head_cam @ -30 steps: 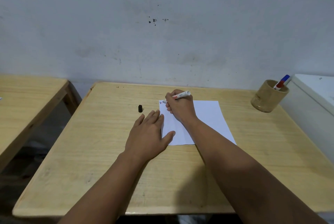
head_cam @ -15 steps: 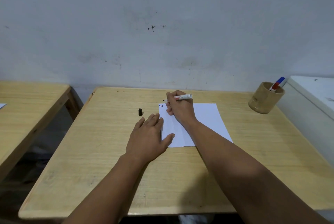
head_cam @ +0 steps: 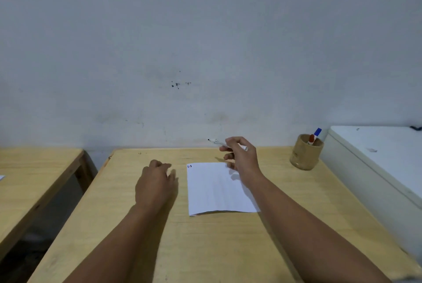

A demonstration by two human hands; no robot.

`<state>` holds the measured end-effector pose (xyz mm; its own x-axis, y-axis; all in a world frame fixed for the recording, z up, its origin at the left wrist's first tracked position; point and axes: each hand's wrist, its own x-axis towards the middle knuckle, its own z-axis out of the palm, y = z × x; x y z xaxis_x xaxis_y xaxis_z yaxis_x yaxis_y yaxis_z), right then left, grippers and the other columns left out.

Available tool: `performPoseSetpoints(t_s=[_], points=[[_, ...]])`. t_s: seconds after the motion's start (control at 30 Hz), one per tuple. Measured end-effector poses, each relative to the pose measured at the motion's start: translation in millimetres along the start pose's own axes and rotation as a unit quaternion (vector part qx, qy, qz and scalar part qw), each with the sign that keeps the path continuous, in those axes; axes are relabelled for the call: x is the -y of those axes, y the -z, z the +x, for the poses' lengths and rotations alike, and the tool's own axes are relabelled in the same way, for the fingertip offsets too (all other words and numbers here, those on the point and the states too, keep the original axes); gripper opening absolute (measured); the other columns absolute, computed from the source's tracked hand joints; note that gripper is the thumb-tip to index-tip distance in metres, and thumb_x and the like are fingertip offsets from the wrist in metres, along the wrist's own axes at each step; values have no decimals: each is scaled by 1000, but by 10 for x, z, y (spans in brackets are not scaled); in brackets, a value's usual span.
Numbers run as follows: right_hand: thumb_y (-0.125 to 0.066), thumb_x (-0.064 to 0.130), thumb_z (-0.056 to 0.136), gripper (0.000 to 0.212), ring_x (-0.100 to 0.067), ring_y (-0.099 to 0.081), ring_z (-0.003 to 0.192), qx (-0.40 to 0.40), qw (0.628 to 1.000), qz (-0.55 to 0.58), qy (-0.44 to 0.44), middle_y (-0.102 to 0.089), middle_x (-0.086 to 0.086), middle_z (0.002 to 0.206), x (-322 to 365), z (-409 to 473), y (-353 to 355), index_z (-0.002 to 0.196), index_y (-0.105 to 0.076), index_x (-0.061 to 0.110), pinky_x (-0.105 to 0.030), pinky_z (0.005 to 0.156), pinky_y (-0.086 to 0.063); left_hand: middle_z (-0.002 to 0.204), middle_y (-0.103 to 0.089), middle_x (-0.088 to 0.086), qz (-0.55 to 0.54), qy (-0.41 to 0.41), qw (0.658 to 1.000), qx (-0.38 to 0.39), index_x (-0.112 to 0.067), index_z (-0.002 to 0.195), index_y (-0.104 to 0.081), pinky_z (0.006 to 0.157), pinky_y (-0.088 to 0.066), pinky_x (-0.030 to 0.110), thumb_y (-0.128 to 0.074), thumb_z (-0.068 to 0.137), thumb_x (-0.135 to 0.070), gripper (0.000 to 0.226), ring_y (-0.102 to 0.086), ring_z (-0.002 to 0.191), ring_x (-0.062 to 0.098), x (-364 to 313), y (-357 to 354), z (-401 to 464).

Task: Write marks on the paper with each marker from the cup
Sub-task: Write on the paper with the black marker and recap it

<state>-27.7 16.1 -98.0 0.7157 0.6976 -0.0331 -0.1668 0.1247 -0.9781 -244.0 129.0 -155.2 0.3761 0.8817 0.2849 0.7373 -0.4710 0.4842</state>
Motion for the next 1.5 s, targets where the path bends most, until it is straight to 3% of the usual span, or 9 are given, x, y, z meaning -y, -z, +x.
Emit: performPoseSetpoints(t_s=[0.13, 0.2, 0.37, 0.43, 0.5, 0.83, 1.07, 1.3, 1.5], points=[[-80, 18, 96, 13, -12, -64, 61, 33, 998, -44, -11, -86, -11, 98, 1, -156, 275, 108, -81, 13, -23, 52, -48, 113, -74, 3, -23, 43, 998, 29, -19, 108, -79, 82, -52, 34, -60, 96, -23, 23, -67, 104, 28, 18, 4, 39], [-81, 17, 95, 17, -17, -66, 68, 60, 996, -63, -19, -85, -12, 103, -11, -247, 386, 111, -82, 12, -25, 55, -49, 104, -78, 3, -115, 90, 989, 30, -15, 104, -80, 81, -51, 32, -67, 92, -18, 18, -70, 100, 28, -43, 44, 48], [-80, 12, 96, 24, -14, -70, 67, 131, 981, -145, 8, -86, -2, 104, -59, -399, 512, 120, -78, 16, -23, 57, -54, 89, -79, 8, -471, 190, 859, 71, -4, 91, -79, 78, -58, 32, -73, 91, -13, 11, -72, 85, 22, -434, 280, 149], [-80, 11, 96, 24, -12, -71, 67, 145, 973, -175, 33, -85, 8, 93, -49, -445, 509, 119, -80, 16, -21, 57, -53, 91, -79, 13, -541, 199, 812, 92, 1, 95, -77, 76, -57, 29, -73, 92, -11, 13, -67, 80, 21, -607, 365, 175], [-79, 9, 96, 23, -10, -70, 66, 146, 972, -179, 51, -83, 13, 86, -16, -473, 506, 117, -82, 14, -21, 57, -52, 91, -78, 14, -563, 197, 796, 105, 2, 95, -77, 74, -57, 28, -73, 92, -10, 12, -65, 76, 21, -747, 420, 191], [-79, 8, 95, 22, -7, -69, 62, 118, 977, -152, 88, -83, -12, 104, 181, -534, 656, 116, -82, 12, -20, 55, -51, 91, -78, 15, -536, 154, 822, 119, 1, 92, -77, 73, -53, 29, -72, 92, -9, 11, -66, 77, 20, -1169, 524, 105], [-80, 8, 94, 18, -8, -70, 63, 115, 979, -147, 82, -78, 10, 81, 241, -564, 805, 106, -84, 21, -20, 57, -50, 88, -77, 15, -515, 140, 836, 124, 2, 89, -77, 78, -56, 32, -72, 92, -7, 11, -66, 76, 21, -1345, 479, 88], [-79, 5, 94, 19, -6, -69, 60, 94, 975, -169, 106, -78, 4, 85, 284, -509, 957, 112, -83, 11, -19, 54, -49, 88, -76, 17, -512, 145, 833, 151, 2, 88, -78, 79, -58, 33, -74, 90, -6, 9, -68, 77, 22, -1600, 302, 55], [-83, 8, 90, 14, -7, -69, 63, 62, 966, -221, 121, -80, 6, 81, 398, -373, 1132, 96, -82, 21, -22, 62, -52, 82, -73, 20, -485, 130, 854, 136, 3, 83, -76, 81, -62, 35, -74, 90, -3, 10, -68, 75, 28, -1970, 151, 102]])
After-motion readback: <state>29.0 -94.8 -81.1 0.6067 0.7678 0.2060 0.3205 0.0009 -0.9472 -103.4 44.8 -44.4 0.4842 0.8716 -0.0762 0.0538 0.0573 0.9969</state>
